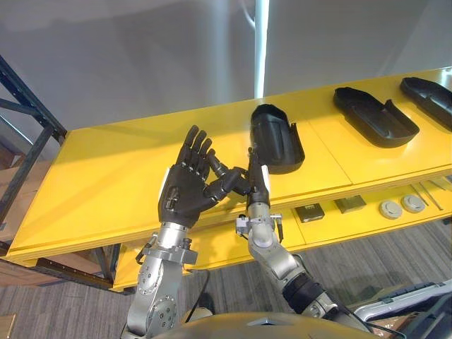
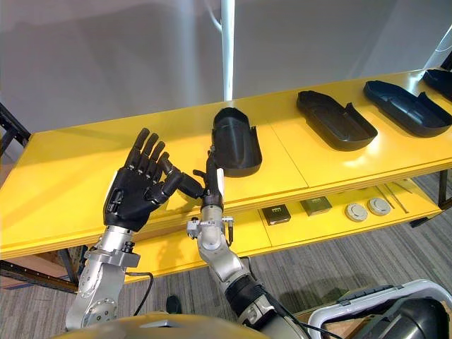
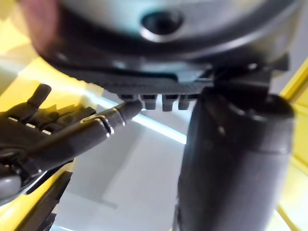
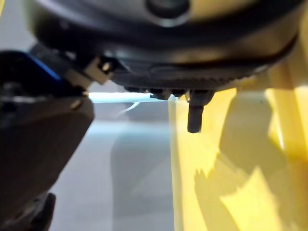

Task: Walk over and take three plastic housings, then place them on the shelf

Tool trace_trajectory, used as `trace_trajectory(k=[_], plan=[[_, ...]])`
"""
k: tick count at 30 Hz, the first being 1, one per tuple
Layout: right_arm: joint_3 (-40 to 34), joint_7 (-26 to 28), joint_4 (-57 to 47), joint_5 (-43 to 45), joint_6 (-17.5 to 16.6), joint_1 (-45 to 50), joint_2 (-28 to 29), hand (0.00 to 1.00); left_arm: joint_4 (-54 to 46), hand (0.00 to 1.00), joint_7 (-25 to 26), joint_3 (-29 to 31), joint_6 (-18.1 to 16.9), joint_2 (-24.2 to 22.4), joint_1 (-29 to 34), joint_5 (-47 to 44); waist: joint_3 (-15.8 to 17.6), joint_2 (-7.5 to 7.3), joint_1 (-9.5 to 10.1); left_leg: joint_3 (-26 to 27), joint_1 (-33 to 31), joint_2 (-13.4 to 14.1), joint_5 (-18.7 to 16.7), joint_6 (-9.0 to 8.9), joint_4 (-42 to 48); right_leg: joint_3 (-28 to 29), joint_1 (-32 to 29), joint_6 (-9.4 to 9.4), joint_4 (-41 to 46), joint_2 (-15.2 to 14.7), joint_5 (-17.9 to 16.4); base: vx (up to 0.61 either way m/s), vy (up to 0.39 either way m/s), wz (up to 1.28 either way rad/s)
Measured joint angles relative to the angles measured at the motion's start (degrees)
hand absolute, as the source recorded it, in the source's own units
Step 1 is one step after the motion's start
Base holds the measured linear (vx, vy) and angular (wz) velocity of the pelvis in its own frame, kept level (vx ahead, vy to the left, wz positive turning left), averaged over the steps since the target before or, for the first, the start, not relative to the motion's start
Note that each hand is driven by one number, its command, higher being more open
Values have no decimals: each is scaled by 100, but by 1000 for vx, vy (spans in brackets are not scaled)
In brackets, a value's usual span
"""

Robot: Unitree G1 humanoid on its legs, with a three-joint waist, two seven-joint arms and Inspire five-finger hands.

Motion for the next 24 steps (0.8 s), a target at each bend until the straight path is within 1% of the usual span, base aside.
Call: trace_trajectory(k=[13, 16, 24], plan=[[-100, -1, -223, 1, 52, 139, -19, 100, 0, 100, -13, -32, 0, -1, -16, 2, 6, -9, -4, 23, 13, 0, -14, -1, 0, 15, 0, 2, -5, -2, 0, 0, 0, 0], [-278, -39, -230, 13, 51, 139, 3, 100, 0, 100, -17, -128, -7, 1, -15, 2, 17, -24, 7, 29, 29, -1, -16, 1, 0, 17, 11, 3, -2, -5, -1, 0, 0, 0], [-412, -106, -254, 19, 52, 141, 20, 100, -1, 100, -23, -155, -7, 0, -15, 2, 29, -39, -4, 48, 40, 0, -19, 5, 0, 25, 10, 7, -2, -7, -3, 0, 0, 0]])
